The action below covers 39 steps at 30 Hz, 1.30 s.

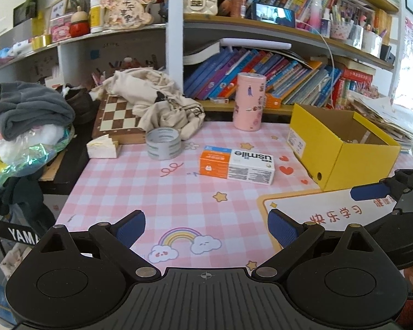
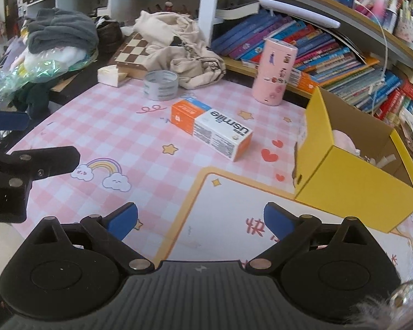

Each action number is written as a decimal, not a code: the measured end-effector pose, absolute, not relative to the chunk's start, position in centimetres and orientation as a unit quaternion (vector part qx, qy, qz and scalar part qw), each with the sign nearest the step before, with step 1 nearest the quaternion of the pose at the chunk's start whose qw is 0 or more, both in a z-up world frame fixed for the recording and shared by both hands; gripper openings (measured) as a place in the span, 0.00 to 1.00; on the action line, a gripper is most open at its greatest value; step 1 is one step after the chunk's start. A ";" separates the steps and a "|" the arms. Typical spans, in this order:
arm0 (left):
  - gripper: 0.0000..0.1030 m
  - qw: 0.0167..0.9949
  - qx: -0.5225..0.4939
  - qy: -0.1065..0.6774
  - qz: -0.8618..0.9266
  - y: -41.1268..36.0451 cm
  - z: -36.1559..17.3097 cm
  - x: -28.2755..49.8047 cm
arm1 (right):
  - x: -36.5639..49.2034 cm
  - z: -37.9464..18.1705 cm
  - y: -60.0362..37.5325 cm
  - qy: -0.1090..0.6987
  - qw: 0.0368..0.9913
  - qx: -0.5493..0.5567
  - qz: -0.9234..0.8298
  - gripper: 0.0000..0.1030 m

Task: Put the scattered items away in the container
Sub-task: 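Withdraw both tools from the yellow box back over the table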

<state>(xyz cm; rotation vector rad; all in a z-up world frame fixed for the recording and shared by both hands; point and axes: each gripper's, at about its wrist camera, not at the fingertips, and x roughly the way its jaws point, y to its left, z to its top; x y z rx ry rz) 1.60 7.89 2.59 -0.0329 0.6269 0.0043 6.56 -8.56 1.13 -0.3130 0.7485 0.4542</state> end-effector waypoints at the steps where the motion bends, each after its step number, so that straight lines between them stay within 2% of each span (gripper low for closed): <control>1: 0.95 0.951 -0.018 0.309 0.004 8.1 2.6 1.6 | 6.5 1.1 -8.4 0.361 0.893 -0.154 0.222 0.96; 39: 0.95 0.930 -0.053 0.362 0.021 7.9 0.1 7.9 | 12.8 -0.8 -7.8 0.400 0.861 -0.185 0.253 0.96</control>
